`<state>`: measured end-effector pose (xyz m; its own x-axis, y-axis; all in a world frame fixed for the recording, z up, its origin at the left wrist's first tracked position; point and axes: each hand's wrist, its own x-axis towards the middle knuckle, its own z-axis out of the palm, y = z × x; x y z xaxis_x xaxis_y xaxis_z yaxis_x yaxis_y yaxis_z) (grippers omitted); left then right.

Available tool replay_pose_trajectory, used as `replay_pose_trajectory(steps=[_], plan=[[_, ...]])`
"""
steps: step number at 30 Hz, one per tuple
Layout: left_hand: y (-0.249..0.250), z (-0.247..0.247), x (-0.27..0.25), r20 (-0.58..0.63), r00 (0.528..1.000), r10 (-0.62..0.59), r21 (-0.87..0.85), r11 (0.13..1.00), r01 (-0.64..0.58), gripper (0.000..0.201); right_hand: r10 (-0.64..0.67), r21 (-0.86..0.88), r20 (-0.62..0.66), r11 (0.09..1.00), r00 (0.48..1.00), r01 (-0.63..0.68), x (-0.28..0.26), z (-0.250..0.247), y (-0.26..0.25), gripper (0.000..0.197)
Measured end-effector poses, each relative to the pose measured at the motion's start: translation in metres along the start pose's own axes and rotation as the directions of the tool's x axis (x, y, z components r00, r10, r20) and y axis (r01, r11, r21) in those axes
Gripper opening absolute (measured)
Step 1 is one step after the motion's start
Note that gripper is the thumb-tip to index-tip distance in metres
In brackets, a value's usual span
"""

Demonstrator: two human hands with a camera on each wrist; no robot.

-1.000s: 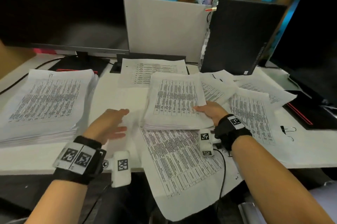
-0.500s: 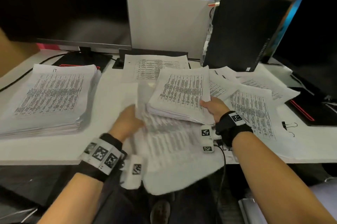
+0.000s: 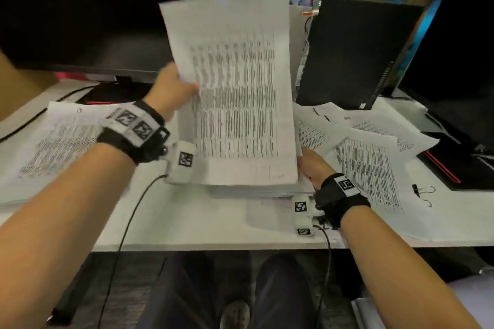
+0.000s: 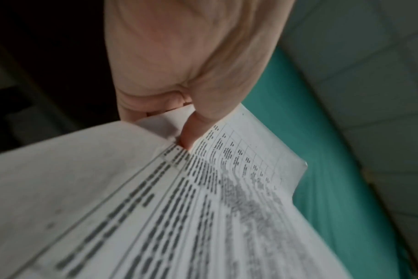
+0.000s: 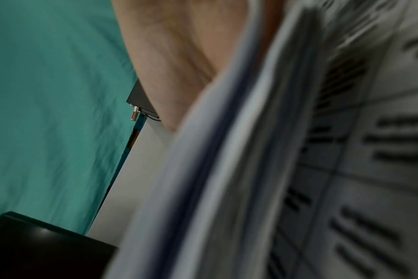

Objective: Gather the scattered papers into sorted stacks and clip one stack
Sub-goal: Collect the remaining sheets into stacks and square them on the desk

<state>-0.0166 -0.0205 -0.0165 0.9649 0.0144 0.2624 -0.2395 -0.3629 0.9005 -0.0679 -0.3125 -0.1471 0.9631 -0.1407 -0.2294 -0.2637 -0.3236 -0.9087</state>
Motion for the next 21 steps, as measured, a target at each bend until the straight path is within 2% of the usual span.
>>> replay_pose_trajectory(steps=[3, 6, 10, 13, 15, 18, 19, 21], plan=[[-0.037, 0.046, 0.016, 0.1, 0.986, -0.133, 0.119, 0.986, 0.121, 0.03, 0.023, 0.006, -0.012, 1.0, 1.0, -0.023, -0.002, 0.0, -0.002, 0.037], [-0.06, 0.075, 0.024, 0.08, 0.976, -0.204, 0.229, 0.956, 0.182, 0.039, 0.106, -0.038, -0.08, 0.993, 0.991, -0.109, -0.003, -0.002, -0.008, 0.048], [-0.085, 0.094, 0.033, 0.081, 0.936, -0.343, 0.254, 0.915, 0.313, 0.042, 0.182, 0.16, -0.122, 0.974, 0.976, -0.162, 0.003, -0.005, -0.003, 0.064], [-0.1, 0.103, 0.033, 0.051, 0.901, -0.43, 0.283, 0.872, 0.4, 0.045, 0.145, 0.235, -0.075, 0.964, 0.987, -0.124, 0.006, -0.005, 0.0, 0.066], [-0.105, 0.111, 0.03, -0.017, 0.87, -0.493, 0.3, 0.828, 0.474, 0.061, 0.105, 0.211, -0.047, 0.973, 0.993, -0.093, 0.008, -0.005, 0.001, 0.068], [-0.105, 0.127, 0.024, -0.052, 0.824, -0.564, 0.344, 0.765, 0.545, 0.088, 0.074, 0.104, -0.016, 0.992, 0.997, -0.072, 0.007, -0.003, 0.003, 0.089], [-0.103, 0.132, 0.023, -0.033, 0.814, -0.58, 0.325, 0.764, 0.557, 0.092, 0.069, 0.095, 0.001, 0.993, 0.998, -0.069, 0.009, -0.003, 0.006, 0.087], [-0.097, 0.142, 0.024, 0.031, 0.786, -0.617, 0.279, 0.76, 0.586, 0.095, 0.017, 0.063, 0.008, 0.998, 1.0, -0.018, 0.009, -0.002, 0.01, 0.059]])
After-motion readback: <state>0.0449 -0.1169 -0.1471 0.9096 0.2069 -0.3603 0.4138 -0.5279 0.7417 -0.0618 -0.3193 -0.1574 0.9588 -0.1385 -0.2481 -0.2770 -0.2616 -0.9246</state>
